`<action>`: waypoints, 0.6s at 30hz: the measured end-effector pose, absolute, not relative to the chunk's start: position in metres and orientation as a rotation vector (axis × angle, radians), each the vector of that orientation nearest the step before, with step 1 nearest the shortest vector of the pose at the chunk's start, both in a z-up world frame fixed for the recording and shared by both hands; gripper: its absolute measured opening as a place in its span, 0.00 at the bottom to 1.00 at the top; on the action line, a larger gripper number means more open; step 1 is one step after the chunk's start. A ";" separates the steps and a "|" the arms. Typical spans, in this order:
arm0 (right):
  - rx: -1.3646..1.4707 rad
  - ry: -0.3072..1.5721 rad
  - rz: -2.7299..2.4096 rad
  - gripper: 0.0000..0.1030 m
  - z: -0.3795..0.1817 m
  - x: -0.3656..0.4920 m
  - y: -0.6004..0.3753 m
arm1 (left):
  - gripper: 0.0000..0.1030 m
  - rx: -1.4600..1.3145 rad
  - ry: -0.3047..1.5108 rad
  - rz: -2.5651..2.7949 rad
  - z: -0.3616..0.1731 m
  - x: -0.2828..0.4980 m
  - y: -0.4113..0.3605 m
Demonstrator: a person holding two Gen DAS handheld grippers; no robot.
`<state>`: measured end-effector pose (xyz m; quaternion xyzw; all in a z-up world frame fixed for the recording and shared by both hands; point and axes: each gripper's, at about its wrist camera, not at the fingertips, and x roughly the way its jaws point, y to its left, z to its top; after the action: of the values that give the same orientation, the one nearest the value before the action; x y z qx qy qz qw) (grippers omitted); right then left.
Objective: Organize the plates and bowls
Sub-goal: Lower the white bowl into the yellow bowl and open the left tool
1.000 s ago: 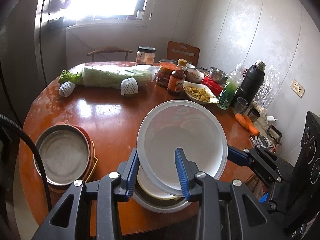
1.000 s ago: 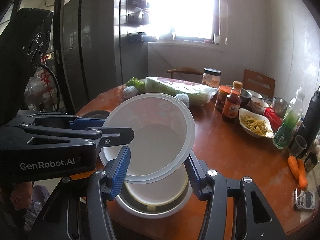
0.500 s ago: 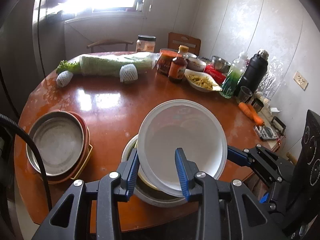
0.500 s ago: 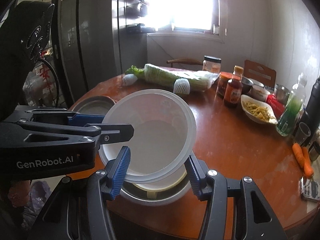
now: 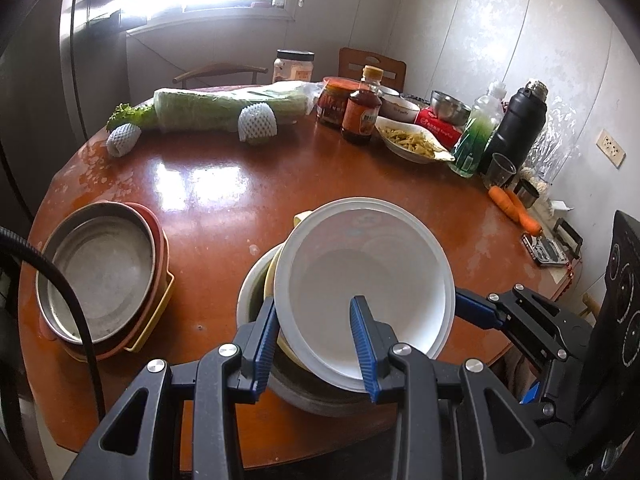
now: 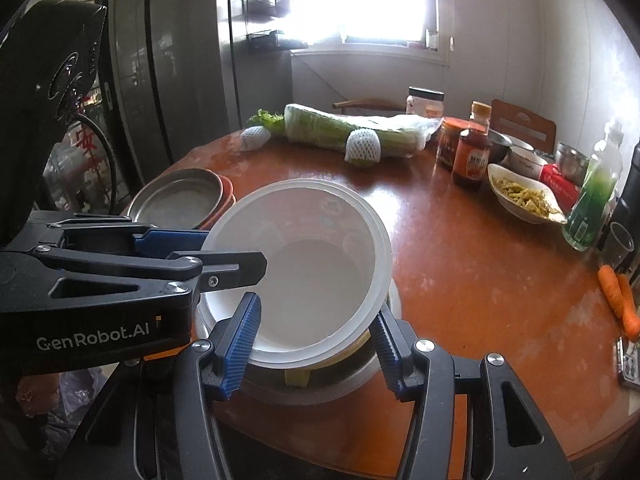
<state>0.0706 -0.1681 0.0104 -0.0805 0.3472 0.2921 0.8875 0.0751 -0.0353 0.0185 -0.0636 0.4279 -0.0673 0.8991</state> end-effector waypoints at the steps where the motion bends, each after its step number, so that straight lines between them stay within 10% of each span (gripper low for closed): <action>1: -0.168 0.723 0.607 0.55 0.010 0.071 -0.168 | 0.35 -0.128 0.886 -0.136 0.017 0.075 -0.036; 18: -0.183 0.742 0.607 0.55 0.001 0.075 -0.162 | 0.35 -0.124 0.906 -0.125 0.007 0.078 -0.034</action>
<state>0.0753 -0.1615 0.0005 -0.0881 0.3566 0.2917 0.8832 0.0784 -0.0337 0.0074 -0.0599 0.4372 -0.0602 0.8954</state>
